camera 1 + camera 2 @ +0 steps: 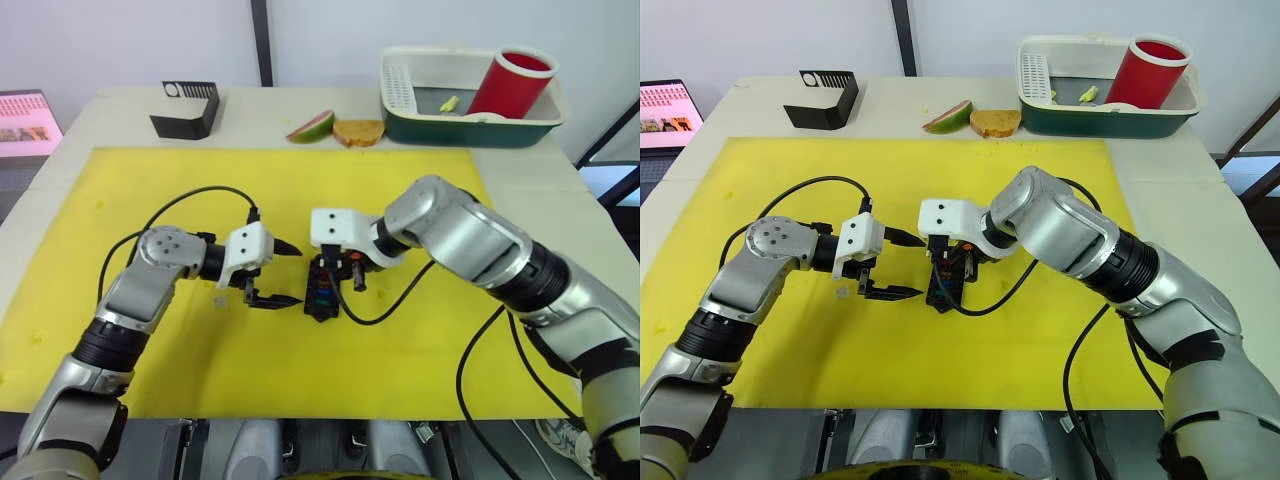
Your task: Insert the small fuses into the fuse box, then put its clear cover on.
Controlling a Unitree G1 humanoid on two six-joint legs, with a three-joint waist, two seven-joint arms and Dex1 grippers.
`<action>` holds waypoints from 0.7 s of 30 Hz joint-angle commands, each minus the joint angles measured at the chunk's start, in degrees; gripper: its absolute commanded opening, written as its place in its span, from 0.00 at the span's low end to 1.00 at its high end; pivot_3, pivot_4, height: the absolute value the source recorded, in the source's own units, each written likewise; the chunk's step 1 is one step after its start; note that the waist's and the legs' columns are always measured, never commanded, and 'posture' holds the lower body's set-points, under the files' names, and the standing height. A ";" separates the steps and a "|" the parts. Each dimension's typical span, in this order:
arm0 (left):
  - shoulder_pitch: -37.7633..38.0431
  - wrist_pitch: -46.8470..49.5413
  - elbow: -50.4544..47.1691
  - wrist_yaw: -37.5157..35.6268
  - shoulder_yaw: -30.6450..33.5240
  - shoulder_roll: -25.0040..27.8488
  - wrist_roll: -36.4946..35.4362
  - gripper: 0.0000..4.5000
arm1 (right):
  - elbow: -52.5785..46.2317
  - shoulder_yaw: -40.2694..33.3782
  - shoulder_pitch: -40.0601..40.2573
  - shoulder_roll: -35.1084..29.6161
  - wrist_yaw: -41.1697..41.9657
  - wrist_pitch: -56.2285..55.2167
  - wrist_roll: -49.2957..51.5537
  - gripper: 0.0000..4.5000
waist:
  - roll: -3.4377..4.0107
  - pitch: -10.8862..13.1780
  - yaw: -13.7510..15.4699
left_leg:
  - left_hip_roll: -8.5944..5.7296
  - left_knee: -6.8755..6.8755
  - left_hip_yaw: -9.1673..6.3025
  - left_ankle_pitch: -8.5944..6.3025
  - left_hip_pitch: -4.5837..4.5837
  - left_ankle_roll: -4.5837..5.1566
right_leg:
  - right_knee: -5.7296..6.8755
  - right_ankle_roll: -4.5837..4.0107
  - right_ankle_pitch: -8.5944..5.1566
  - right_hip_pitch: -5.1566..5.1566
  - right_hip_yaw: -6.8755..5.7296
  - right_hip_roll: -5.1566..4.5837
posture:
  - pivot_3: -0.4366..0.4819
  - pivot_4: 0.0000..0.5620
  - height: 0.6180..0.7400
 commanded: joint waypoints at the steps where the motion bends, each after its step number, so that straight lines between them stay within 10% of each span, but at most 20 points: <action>1: -0.66 -0.91 -0.54 -0.09 0.76 0.33 -0.25 1.00 | -1.31 -2.56 -2.17 -1.00 0.45 -0.48 0.53 0.15 | 0.00 0.00 -0.01 | 0.00 0.00 0.00 0.00 0.00 0.00 | 0.00 0.00 0.00 0.00 0.00 0.00 | 0.48 0.27 1.00; 14: -0.53 -0.73 -0.75 -0.03 1.07 0.62 -0.35 1.00 | -3.90 -15.61 2.45 -3.67 1.00 -1.52 7.71 0.15 | 0.00 0.00 0.07 | 0.00 0.00 0.00 0.00 -0.01 0.00 | -0.01 0.00 0.00 0.00 0.00 0.00 | 0.48 0.27 1.00; 21: -0.01 -0.37 -1.05 0.31 1.58 1.01 -0.75 1.00 | -5.70 -24.91 17.88 0.56 -4.13 -22.60 8.69 0.15 | -0.04 -0.02 0.10 | -0.02 0.00 0.01 0.00 -0.01 0.00 | -0.02 0.01 0.01 0.02 -0.02 -0.02 | 0.48 0.27 1.00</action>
